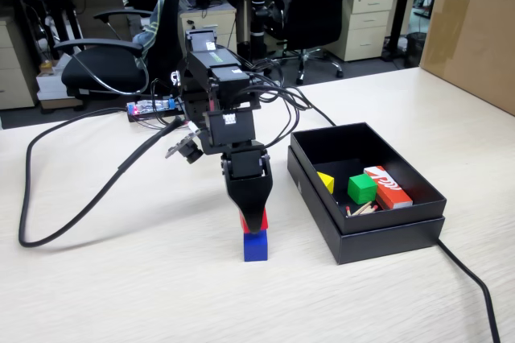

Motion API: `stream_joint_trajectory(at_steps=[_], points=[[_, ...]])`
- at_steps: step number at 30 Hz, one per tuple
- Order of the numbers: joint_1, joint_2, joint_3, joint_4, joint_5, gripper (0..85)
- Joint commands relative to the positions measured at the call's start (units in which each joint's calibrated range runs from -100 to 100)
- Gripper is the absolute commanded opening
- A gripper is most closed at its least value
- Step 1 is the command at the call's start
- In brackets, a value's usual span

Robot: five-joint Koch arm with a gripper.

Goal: Put the red cube on top of the blue cube

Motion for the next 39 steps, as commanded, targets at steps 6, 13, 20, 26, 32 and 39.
stream_joint_trajectory(at_steps=[6,13,20,26,32,39], points=[[0.1,-0.9,4.2,-0.2,0.0,18.4],[0.4,-0.9,4.6,-0.1,0.0,24.1],[0.6,-0.9,4.7,-0.1,0.0,26.9],[0.7,-1.1,4.2,-0.1,-0.1,41.6],[0.8,-5.1,1.0,-0.1,0.0,48.9],[1.2,-21.4,-9.9,1.1,0.1,48.9]])
